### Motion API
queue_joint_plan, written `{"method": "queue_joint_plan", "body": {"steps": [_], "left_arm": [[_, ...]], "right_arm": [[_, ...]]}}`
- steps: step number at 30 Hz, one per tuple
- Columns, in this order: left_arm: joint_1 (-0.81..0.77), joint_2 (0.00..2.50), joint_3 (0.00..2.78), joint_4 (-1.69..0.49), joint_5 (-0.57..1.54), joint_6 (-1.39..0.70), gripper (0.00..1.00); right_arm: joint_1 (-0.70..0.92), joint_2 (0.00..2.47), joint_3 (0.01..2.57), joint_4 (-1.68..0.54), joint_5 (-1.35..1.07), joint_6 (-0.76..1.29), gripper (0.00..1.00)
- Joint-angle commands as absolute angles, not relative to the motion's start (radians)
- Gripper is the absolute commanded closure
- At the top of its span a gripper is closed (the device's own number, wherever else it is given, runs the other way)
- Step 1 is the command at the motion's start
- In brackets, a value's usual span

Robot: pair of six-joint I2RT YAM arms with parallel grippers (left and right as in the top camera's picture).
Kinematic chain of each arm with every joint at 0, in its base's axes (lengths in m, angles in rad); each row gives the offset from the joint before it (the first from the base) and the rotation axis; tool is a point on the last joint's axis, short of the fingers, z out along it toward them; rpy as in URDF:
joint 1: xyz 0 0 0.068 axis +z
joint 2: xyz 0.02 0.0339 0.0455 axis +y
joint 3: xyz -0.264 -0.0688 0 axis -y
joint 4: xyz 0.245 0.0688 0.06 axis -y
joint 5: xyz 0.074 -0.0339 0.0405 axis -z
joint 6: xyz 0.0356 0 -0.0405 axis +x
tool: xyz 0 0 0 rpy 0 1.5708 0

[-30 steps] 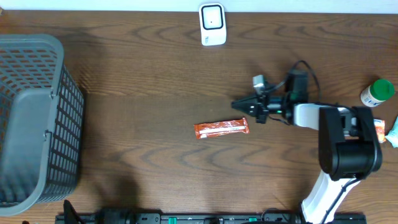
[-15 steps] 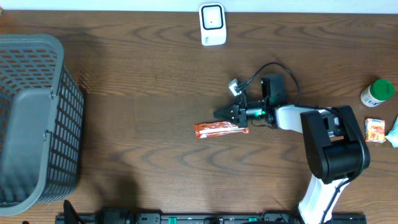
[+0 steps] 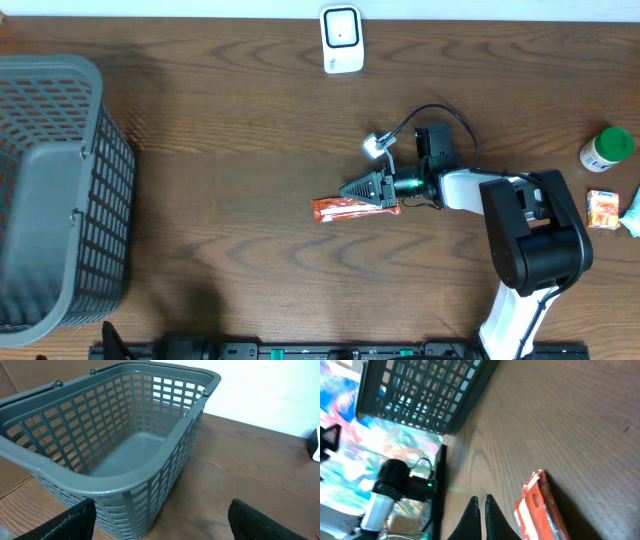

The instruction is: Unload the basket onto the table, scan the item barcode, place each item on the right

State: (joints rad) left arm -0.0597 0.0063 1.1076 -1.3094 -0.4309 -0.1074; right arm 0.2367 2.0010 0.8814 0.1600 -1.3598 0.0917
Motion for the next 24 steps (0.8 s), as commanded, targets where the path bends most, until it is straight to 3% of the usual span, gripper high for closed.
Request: {"method": "queue_joint_plan", "body": {"steps": [1, 5, 12, 17, 24], "left_arm": [[-0.056, 0.009, 1.110, -1.310, -0.429, -0.110, 0.15], [-0.056, 0.009, 1.110, -1.310, -0.429, -0.109, 0.15], [-0.056, 0.009, 1.110, -1.310, -0.429, -0.110, 0.15], [-0.056, 0.009, 1.110, -1.310, -0.429, -0.109, 0.15], [-0.056, 0.009, 1.110, -1.310, -0.430, -0.110, 0.15]], "right_arm": [[0.234, 1.969, 0.883, 0.147, -1.383, 0.267, 0.99], [0.233, 1.969, 0.883, 0.041, -1.295, 0.344, 0.99], [0.233, 1.969, 0.883, -0.227, -0.812, 0.298, 0.99], [0.233, 1.970, 0.883, -0.230, -0.599, 0.294, 0.99], [0.246, 2.011, 0.882, -0.160, -0.579, 0.262, 0.99]]}}
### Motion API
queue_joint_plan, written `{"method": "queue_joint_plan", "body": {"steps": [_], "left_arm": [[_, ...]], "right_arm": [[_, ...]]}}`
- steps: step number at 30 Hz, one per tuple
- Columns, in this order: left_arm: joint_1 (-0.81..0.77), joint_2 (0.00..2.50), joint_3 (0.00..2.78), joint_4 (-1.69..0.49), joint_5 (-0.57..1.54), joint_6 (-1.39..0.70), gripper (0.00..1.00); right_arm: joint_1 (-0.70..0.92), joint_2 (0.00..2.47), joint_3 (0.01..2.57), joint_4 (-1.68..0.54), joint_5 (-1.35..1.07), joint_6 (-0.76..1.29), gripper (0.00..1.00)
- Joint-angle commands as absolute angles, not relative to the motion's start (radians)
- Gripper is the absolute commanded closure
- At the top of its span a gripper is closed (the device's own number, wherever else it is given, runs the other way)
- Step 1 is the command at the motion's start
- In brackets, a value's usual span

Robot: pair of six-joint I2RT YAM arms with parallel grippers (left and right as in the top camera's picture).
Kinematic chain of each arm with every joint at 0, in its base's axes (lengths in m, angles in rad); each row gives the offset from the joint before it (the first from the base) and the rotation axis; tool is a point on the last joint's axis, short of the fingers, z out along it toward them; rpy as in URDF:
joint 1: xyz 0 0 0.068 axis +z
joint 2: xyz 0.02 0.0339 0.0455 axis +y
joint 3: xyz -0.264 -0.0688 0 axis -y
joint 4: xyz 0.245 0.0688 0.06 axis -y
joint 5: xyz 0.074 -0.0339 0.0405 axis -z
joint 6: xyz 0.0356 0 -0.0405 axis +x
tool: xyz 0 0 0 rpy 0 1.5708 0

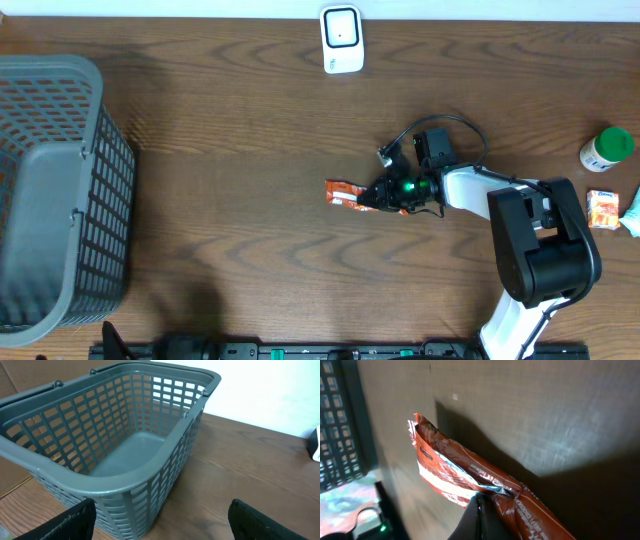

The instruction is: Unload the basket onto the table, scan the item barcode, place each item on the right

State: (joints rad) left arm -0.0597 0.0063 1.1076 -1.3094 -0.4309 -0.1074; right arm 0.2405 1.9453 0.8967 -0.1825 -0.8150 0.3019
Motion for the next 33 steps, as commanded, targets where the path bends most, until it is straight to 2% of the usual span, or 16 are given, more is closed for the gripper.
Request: {"method": "queue_joint_plan", "body": {"steps": [1, 5, 10, 16, 20, 26, 28, 30, 33], "left_arm": [[-0.056, 0.009, 1.110, -1.310, -0.429, -0.110, 0.15], [-0.056, 0.009, 1.110, -1.311, -0.429, -0.110, 0.15], [-0.056, 0.009, 1.110, -1.320, -0.430, -0.109, 0.15], [-0.056, 0.009, 1.110, -1.320, -0.429, -0.109, 0.15], [-0.056, 0.009, 1.110, -1.320, -0.429, -0.109, 0.15], [-0.056, 0.009, 1.110, -1.320, -0.429, -0.109, 0.15], [-0.056, 0.009, 1.110, -1.320, -0.430, -0.109, 0.15], [-0.056, 0.009, 1.110, -1.320, -0.429, -0.109, 0.15], [-0.056, 0.009, 1.110, -1.320, -0.430, -0.109, 0.15]], "right_arm": [[0.252, 2.012, 0.883, -0.135, -0.630, 0.247, 0.99], [0.256, 1.974, 0.892, -0.047, -0.925, 0.254, 0.99], [0.255, 1.820, 0.907, -0.083, -0.973, 0.326, 0.99], [0.254, 1.607, 0.907, -0.287, -0.682, 0.310, 0.99], [0.254, 1.618, 0.883, -0.329, -0.692, 0.263, 0.99], [0.275, 1.710, 0.855, -0.272, -0.720, 0.253, 0.99], [0.295, 1.710, 0.857, -0.233, -0.722, 0.253, 0.90], [0.311, 1.708, 0.859, -0.153, -0.689, 0.253, 0.98], [0.348, 1.709, 0.859, -0.012, -0.464, 0.289, 0.99]]}}
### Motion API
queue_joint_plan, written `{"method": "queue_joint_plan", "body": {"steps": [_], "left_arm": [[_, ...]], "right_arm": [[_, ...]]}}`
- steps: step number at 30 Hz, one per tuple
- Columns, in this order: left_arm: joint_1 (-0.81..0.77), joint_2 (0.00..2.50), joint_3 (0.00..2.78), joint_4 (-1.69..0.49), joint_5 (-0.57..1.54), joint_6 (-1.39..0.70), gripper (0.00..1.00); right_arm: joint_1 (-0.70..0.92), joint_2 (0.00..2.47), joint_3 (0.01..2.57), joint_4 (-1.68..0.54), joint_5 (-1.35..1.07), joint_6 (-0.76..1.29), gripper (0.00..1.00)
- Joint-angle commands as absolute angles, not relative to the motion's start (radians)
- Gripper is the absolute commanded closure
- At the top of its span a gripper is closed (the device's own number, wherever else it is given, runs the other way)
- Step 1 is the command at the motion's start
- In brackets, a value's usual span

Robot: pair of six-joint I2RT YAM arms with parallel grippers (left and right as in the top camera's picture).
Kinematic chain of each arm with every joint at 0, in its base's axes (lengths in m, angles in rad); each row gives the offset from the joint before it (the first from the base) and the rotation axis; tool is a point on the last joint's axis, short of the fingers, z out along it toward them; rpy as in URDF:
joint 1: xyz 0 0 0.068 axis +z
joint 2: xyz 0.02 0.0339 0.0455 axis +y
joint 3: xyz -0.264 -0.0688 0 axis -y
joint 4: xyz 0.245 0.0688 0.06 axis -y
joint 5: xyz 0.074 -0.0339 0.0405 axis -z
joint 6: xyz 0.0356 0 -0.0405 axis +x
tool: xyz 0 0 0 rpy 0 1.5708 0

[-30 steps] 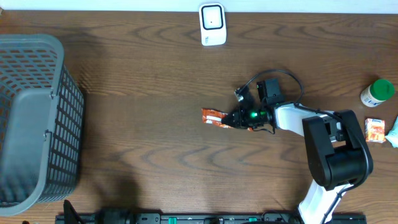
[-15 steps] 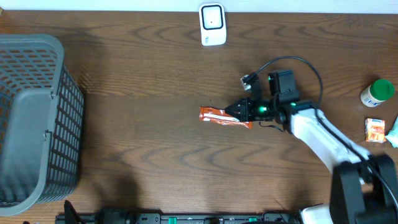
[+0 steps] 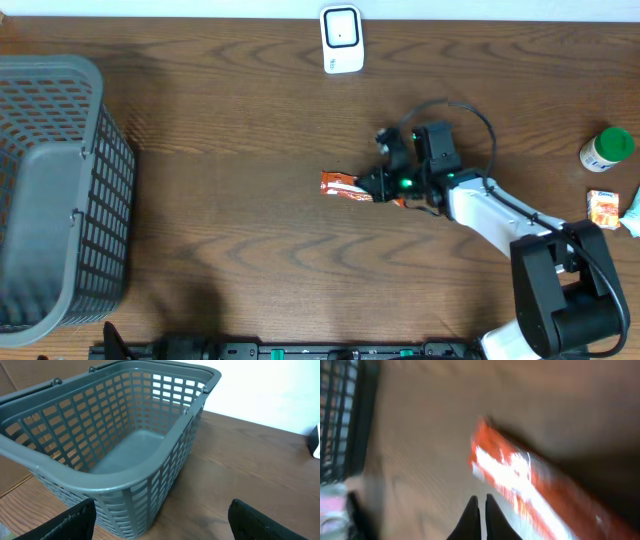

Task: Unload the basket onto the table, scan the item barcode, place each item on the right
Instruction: 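Rotate the held candy bar upright beside the right gripper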

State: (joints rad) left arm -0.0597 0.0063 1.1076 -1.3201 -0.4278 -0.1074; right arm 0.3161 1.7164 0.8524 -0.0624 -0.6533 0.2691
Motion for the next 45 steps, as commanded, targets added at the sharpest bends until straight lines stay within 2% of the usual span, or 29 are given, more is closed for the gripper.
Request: {"method": "queue_joint_plan", "body": {"steps": [1, 3, 8, 13, 19, 22, 25, 30, 33, 37, 38, 39, 40, 43, 45], "left_arm": [[-0.056, 0.009, 1.110, -1.320, -0.429, -0.109, 0.15], [-0.056, 0.009, 1.110, -1.320, -0.430, -0.109, 0.15], [-0.056, 0.009, 1.110, -1.320, -0.429, -0.109, 0.15], [-0.056, 0.009, 1.110, -1.320, -0.429, -0.109, 0.15], [-0.056, 0.009, 1.110, -1.320, -0.429, -0.109, 0.15], [-0.056, 0.009, 1.110, -1.323, -0.429, -0.109, 0.15], [-0.056, 0.009, 1.110, -1.324, -0.429, -0.110, 0.15], [-0.056, 0.009, 1.110, -1.324, -0.429, -0.109, 0.15], [-0.056, 0.009, 1.110, -1.324, -0.429, -0.109, 0.15], [-0.056, 0.009, 1.110, -1.323, -0.429, -0.109, 0.15], [-0.056, 0.009, 1.110, -1.324, -0.430, -0.110, 0.15], [-0.056, 0.009, 1.110, -1.324, -0.430, -0.110, 0.15], [-0.056, 0.009, 1.110, -1.324, -0.429, -0.109, 0.15], [-0.056, 0.009, 1.110, -1.323, -0.429, -0.109, 0.15], [-0.056, 0.009, 1.110, -1.323, -0.429, -0.109, 0.15]], "right_arm": [[0.356, 1.711, 0.859, 0.000, -0.418, 0.300, 0.99], [0.376, 1.726, 0.859, 0.042, -0.342, 0.326, 0.99], [0.407, 1.831, 0.882, 0.177, -0.338, 0.376, 0.99], [0.420, 1.959, 0.972, 0.164, -0.343, 0.385, 0.99], [0.445, 1.987, 1.021, 0.108, -0.577, 0.376, 0.99], [0.461, 1.948, 1.021, -0.030, -0.700, 0.341, 0.99], [0.469, 1.903, 1.021, -0.308, -0.694, 0.277, 0.99], [0.469, 1.865, 1.021, -0.719, -0.387, 0.257, 0.99], [0.469, 1.838, 1.021, -0.839, -0.185, 0.308, 0.99], [0.463, 1.705, 1.037, -0.876, -0.204, 0.295, 0.99], [0.462, 1.658, 1.044, -0.875, -0.249, 0.272, 0.80], [0.458, 1.598, 1.051, -0.870, -0.310, 0.239, 0.30], [0.457, 1.556, 1.053, -0.863, -0.347, 0.218, 0.01], [0.460, 1.421, 1.053, -0.876, -0.432, 0.152, 0.01], [0.467, 1.350, 1.048, -0.915, -0.403, 0.069, 0.01]]}}
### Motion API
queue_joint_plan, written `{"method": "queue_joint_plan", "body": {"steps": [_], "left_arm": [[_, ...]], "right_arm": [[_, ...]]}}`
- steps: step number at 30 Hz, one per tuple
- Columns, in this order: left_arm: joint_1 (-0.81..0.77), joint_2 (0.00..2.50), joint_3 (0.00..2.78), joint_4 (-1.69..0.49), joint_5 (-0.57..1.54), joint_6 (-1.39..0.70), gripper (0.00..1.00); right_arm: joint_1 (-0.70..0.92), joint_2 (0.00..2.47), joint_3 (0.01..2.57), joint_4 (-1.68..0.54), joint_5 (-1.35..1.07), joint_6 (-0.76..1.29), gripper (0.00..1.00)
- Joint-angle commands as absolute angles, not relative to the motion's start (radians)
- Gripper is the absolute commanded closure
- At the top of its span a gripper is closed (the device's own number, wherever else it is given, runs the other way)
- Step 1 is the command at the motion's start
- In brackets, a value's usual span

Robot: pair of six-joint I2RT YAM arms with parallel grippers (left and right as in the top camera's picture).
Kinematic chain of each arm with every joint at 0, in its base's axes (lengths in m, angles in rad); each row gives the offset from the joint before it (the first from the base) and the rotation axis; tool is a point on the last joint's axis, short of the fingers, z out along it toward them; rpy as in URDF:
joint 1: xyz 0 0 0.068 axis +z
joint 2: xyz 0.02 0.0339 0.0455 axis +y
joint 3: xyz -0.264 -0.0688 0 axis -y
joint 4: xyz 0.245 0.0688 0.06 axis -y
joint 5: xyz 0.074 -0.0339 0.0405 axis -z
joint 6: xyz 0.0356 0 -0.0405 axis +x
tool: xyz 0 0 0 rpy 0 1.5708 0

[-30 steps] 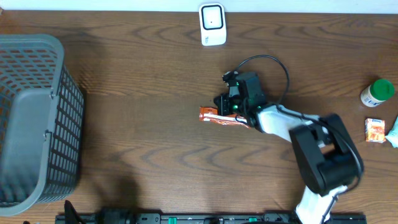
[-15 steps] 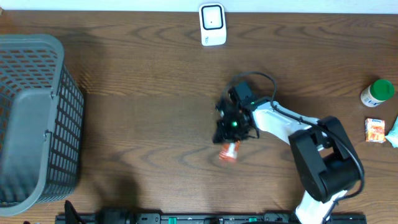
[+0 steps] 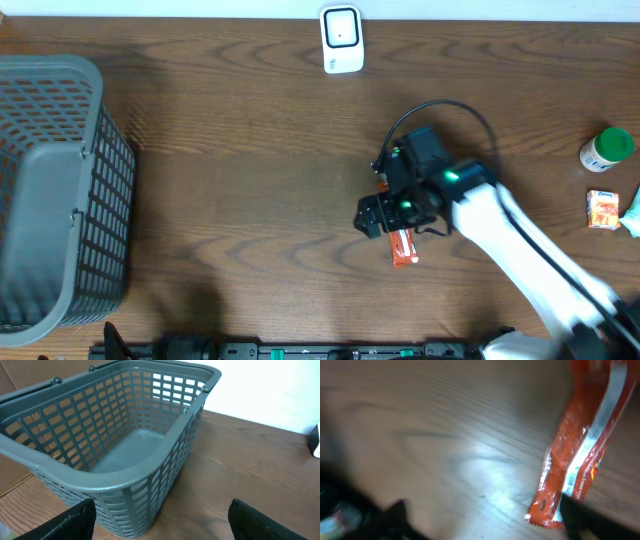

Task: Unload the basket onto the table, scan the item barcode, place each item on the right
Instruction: 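Rotate the held candy bar upright beside the right gripper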

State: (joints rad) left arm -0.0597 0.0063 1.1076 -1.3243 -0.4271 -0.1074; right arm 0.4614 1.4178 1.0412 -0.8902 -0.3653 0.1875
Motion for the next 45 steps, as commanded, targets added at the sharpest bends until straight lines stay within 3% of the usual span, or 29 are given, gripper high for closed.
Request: {"method": "queue_joint_plan", "body": {"steps": [1, 6, 15, 30, 31, 32, 34, 35, 45], "left_arm": [[-0.056, 0.009, 1.110, -1.323, -0.429, -0.110, 0.15], [-0.056, 0.009, 1.110, -1.323, -0.429, -0.109, 0.15], [-0.056, 0.009, 1.110, -1.324, -0.429, -0.110, 0.15], [-0.056, 0.009, 1.110, -1.324, -0.429, -0.110, 0.16], [-0.056, 0.009, 1.110, -1.324, -0.429, -0.110, 0.15], [-0.056, 0.009, 1.110, -1.324, -0.429, -0.109, 0.15], [-0.056, 0.009, 1.110, -1.324, -0.429, -0.109, 0.15], [-0.056, 0.009, 1.110, -1.324, -0.429, -0.110, 0.15], [-0.056, 0.009, 1.110, -1.324, -0.430, -0.110, 0.15]], "right_arm": [[0.469, 1.319, 1.042, -0.952, -0.342, 0.047, 0.01], [0.444, 1.299, 0.963, -1.028, -0.184, 0.204, 0.01], [0.419, 1.344, 0.724, -0.743, -0.229, 0.414, 0.01], [0.409, 1.508, 0.657, -0.618, -0.118, 0.527, 0.01], [0.409, 1.530, 0.657, -0.615, -0.117, 0.527, 0.04], [0.409, 1.552, 0.656, -0.609, -0.117, 0.527, 0.21], [0.409, 1.597, 0.656, -0.588, -0.117, 0.527, 0.78], [0.409, 1.615, 0.656, -0.571, -0.117, 0.525, 0.99], [0.406, 1.539, 0.735, -0.522, -0.101, 0.436, 0.99]]}}
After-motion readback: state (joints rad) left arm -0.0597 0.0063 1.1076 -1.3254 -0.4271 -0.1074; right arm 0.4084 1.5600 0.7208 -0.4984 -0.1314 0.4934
